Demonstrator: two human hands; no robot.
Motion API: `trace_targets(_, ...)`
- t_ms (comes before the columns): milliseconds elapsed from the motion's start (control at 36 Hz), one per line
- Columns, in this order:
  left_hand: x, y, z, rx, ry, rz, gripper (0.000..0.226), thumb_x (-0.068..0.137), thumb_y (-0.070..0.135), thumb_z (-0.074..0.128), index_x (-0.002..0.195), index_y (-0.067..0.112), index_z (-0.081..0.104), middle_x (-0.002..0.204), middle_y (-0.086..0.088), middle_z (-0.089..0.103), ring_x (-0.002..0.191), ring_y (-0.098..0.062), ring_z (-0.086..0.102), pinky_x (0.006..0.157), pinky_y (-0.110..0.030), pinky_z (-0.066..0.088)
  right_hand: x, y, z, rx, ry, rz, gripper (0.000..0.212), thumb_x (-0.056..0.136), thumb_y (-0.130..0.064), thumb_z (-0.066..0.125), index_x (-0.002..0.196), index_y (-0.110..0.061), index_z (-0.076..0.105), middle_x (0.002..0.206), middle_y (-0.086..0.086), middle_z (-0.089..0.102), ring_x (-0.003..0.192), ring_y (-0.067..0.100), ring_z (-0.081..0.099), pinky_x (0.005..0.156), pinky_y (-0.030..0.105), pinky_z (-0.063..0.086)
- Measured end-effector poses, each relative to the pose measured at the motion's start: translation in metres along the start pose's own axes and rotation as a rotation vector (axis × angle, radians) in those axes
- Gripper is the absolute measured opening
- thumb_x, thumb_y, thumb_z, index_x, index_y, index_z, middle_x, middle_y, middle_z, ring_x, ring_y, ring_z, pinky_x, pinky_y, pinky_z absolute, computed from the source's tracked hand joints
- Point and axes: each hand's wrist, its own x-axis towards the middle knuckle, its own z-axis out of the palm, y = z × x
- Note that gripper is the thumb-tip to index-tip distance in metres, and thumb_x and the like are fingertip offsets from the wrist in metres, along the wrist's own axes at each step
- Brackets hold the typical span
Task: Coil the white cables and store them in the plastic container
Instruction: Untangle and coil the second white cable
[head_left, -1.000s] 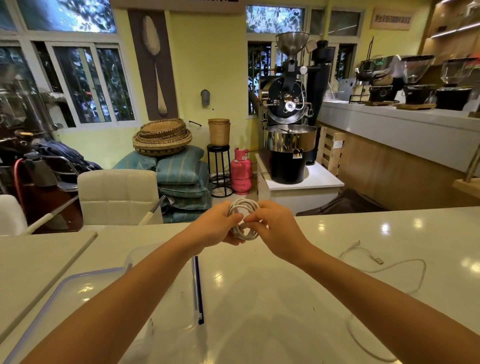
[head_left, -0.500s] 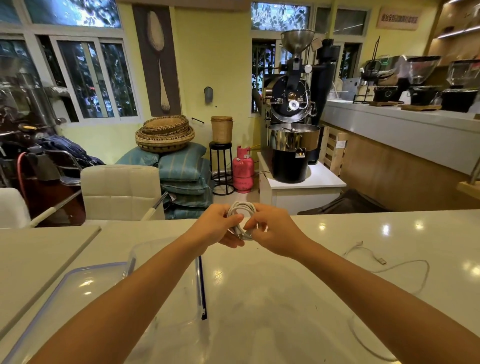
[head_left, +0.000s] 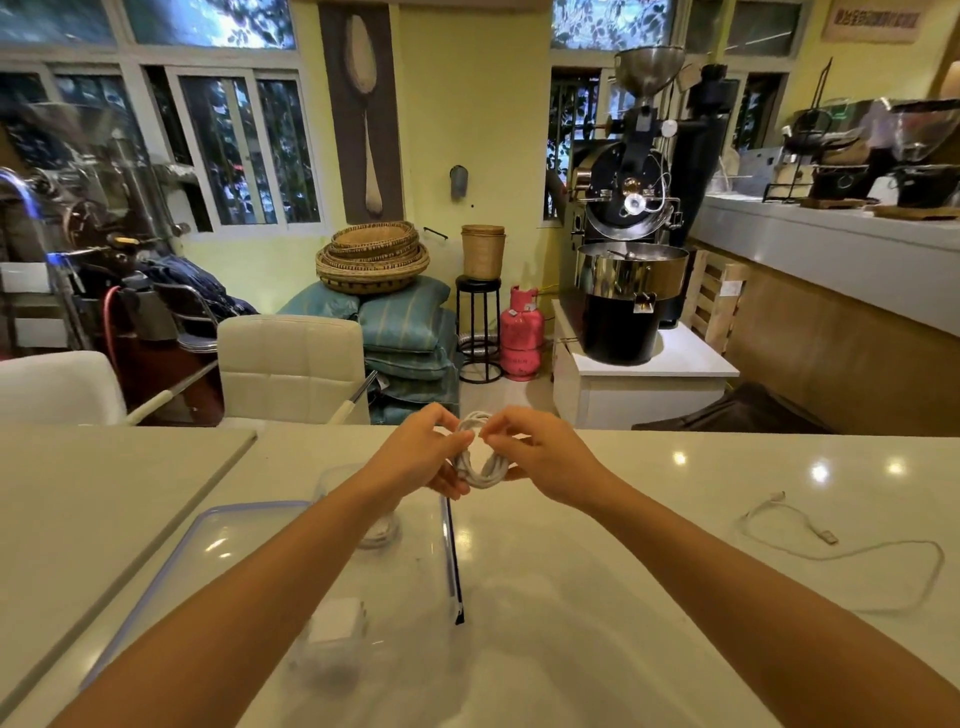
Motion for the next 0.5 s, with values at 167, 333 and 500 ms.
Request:
trace_targets(167,-0.007,-0.007,-0.021,0.015,0.014,-0.015,0.008,0.089,0.018,0.053,0.082,0.018,0.050,0.068,-0.010,0.063,0.042,-0.012,0.064,0.040,-0.020,0.051,0.012,-0.011,0.013,0.156,-0.031,0.136,0.025,0.085,-0.004,0.056,0.099,-0.016,0.039,0.104,0.021,0.063,0.085,0.025,0.063,0.065,0.030,0.055)
trace_targets(333,-0.009,-0.024,-0.043,0.239,0.108,-0.073,0.006,0.085,0.019,0.059,0.079,0.018,0.057,0.068,-0.003,0.064,0.053,-0.009,0.061,0.045,-0.019,0.047,0.027,-0.019,0.037,0.059,-0.092,0.265,0.028,0.080,-0.002,0.061,0.104,-0.005,0.048,0.103,0.022,0.064,0.089,0.030,0.067,0.070,0.034,0.058)
trace_targets(500,-0.011,-0.047,-0.052,0.395,0.087,-0.281,0.014,0.082,0.012,0.062,0.070,0.009,0.058,0.062,-0.006,0.062,0.057,-0.016,0.060,0.060,-0.027,0.054,0.036,-0.020,0.077,-0.223,-0.202,0.312,0.006,0.082,-0.002,0.055,0.084,0.002,0.059,0.094,0.023,0.068,0.087,0.032,0.068,0.082,0.041,0.056)
